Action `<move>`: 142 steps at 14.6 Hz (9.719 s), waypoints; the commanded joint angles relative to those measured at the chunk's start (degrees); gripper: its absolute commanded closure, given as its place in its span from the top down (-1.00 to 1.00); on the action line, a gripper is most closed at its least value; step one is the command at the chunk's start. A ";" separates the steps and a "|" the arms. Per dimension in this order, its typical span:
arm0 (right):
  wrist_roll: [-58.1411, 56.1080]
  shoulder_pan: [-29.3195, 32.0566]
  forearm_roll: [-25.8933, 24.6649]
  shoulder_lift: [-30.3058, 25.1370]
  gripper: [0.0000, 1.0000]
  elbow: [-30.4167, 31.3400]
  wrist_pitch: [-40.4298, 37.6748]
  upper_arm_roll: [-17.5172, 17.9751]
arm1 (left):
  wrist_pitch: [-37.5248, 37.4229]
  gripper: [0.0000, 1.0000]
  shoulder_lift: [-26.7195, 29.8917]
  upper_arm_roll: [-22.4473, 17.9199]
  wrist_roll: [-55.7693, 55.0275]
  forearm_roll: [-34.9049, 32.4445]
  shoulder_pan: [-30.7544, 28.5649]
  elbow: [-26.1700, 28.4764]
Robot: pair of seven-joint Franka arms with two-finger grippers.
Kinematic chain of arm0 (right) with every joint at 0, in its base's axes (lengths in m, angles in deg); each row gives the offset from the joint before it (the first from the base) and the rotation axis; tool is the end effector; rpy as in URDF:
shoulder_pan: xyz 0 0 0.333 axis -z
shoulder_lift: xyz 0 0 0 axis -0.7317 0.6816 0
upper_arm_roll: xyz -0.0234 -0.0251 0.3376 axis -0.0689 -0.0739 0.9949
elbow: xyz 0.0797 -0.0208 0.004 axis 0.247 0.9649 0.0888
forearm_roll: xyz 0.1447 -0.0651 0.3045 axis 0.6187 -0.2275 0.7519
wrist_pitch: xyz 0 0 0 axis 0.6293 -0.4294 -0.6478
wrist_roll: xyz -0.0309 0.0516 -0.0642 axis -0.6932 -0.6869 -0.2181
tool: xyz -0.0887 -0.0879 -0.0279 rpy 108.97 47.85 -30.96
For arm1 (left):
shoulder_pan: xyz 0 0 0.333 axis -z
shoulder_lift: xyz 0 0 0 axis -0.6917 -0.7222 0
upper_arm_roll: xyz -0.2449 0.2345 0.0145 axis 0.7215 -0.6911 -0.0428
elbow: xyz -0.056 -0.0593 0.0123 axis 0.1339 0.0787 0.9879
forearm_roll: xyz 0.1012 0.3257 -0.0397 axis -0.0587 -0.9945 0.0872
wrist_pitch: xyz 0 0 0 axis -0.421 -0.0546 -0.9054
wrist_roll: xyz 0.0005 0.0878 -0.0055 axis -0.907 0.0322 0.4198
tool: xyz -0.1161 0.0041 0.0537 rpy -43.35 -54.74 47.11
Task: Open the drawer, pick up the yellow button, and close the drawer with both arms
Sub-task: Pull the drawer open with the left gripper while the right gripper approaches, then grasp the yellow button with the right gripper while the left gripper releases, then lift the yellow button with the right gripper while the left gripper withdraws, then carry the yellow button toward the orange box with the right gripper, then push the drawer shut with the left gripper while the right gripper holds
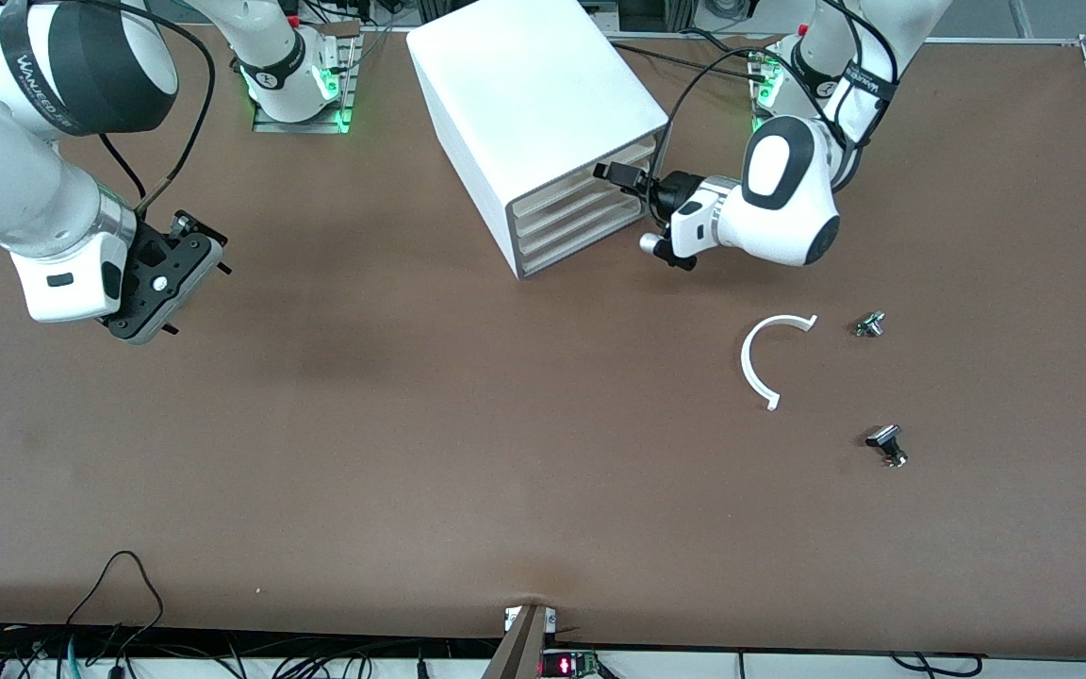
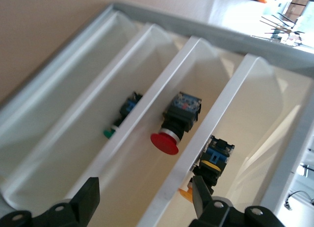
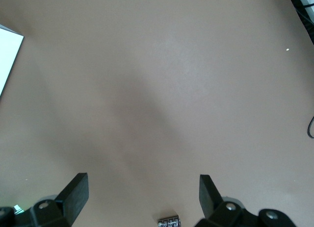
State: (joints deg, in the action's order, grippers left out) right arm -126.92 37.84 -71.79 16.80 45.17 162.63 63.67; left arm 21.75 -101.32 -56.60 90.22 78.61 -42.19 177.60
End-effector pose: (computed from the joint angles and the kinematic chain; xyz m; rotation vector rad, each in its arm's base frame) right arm 0.5623 0.1104 0.5442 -2.7633 -1.4731 0.0352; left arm 0.3933 -0.2820 0.3284 2.0915 -0.1861 -0.6480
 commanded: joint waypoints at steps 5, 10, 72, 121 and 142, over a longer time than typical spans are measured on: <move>-0.84 -2.23 0.33 0.68 1.00 -2.01 0.45 1.08 | -7.79 0.72 -4.16 -1.78 14.43 1.28 0.27 -1.09; -0.23 -7.06 -0.37 0.77 1.00 -2.09 0.79 1.62 | -11.66 0.69 -4.08 -1.78 14.70 1.37 0.27 -1.26; -8.84 -42.57 -3.19 33.20 0.93 -30.31 5.10 1.79 | -10.44 1.00 16.58 -19.18 -22.65 -62.43 -3.07 -23.94; 35.90 -4.62 -7.58 16.07 -0.51 -0.44 5.98 1.97 | -7.91 1.00 12.45 -9.95 -56.82 -63.14 -3.69 -29.32; -5.23 18.77 -7.06 10.09 0.08 35.09 42.37 2.41 | 12.59 1.00 -4.25 -7.22 -72.75 -53.93 12.75 -19.28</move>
State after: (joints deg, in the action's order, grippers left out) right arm -128.32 54.33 -79.78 27.45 80.16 204.50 64.76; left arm 34.22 -105.37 -63.44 18.50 21.80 -30.45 159.06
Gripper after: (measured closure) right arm 0.581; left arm 0.000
